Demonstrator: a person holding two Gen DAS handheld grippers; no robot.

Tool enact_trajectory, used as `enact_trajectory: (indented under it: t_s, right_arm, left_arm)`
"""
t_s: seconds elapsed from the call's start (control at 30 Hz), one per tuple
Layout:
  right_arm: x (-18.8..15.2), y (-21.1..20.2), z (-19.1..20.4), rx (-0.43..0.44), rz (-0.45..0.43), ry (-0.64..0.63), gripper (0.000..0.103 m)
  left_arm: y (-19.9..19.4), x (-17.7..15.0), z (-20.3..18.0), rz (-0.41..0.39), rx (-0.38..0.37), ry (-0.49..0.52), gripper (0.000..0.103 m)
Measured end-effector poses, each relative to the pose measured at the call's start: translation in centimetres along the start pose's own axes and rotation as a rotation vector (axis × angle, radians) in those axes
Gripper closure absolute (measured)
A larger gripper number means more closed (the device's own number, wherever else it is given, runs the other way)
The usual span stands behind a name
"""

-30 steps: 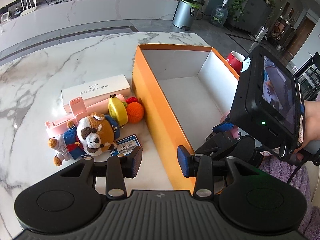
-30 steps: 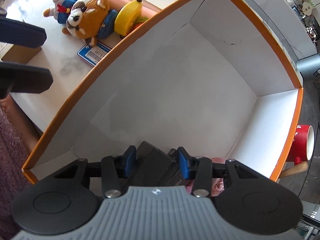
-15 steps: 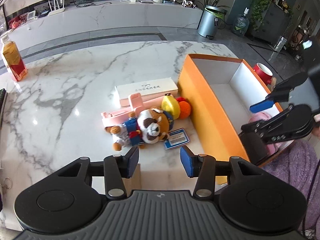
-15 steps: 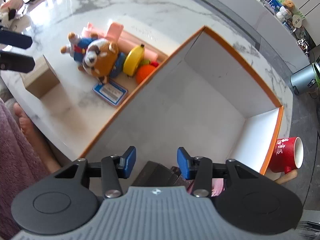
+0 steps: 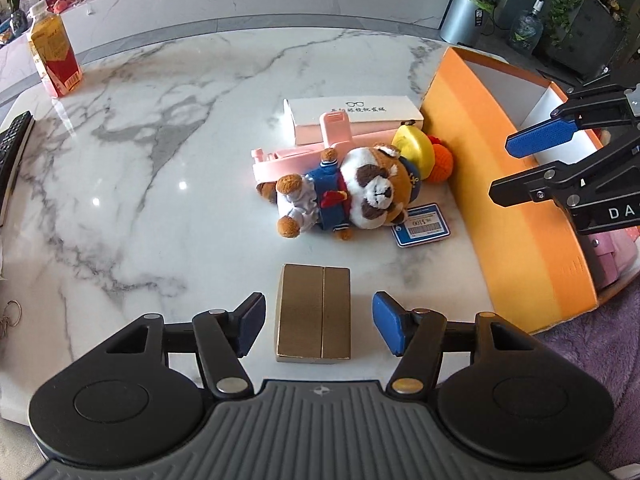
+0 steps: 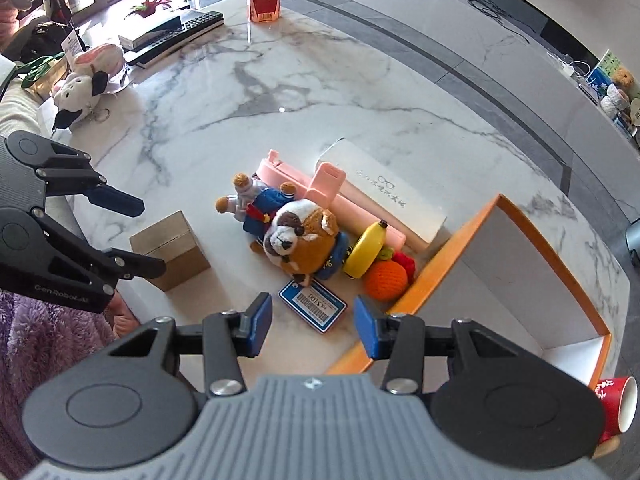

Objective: Organize objects
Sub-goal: 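Grasp the small brown cardboard box with the left gripper while the right grasps the yellow toy, then carry the brown box and yellow toy over the orange box with both grippers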

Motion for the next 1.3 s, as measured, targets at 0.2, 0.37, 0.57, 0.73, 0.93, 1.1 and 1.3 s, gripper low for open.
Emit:
enact_trajectory:
  t_s: [0.2,0.37,0.57,0.73,0.93,1.1,1.3]
  right_arm:
    - [0.4,3.9,-1.6,-0.017,0.076,-0.070,0.056]
    - [0.9,6.3,-2.9,-0.038,0.127,-0.210,0.057]
    - [2.4,8.0,-4.6,0.047,0.137,-0.081,0.072]
    - [3.1,9.7,-5.8,0.092,0.142,0.092,0.072]
    - [3.1,10.9,-6.2,0.095,0.147,0.135,0.076]
    - [2.9,11.3,-6.1,0.078,0.144,0.146,0.080]
    - [3.0,7.5,-6.2,0.063,0.062,0.153,0.080]
  left_arm:
    - [1.6,0.0,0.3,0.025,0.019,0.005,0.036]
    - [2.3,0.2,0.4,0.037,0.019,0.004,0.041]
    - [2.7,0.4,0.2,0.045,0.000,0.008,0.048]
    - [2.7,0.7,0.4,0.034,0.005,0.009,0.049]
    - [2.3,1.3,0.4,0.017,-0.002,0.002,0.049]
    - [1.4,2.1,-0.1,-0.015,-0.016,-0.007,0.049]
    - [-1.4,3.0,-2.6,-0.067,-0.089,0.026,0.049]
Point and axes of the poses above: each gripper's, at about its wrist camera, not at the fingertips, and y roughly the way its jaws point, z to its left, x to its top, the point moved 10 cm from there along y, roughly the way its jaws point, and after that the axes turned 14 degrees about -y, right-handed, at the moved point
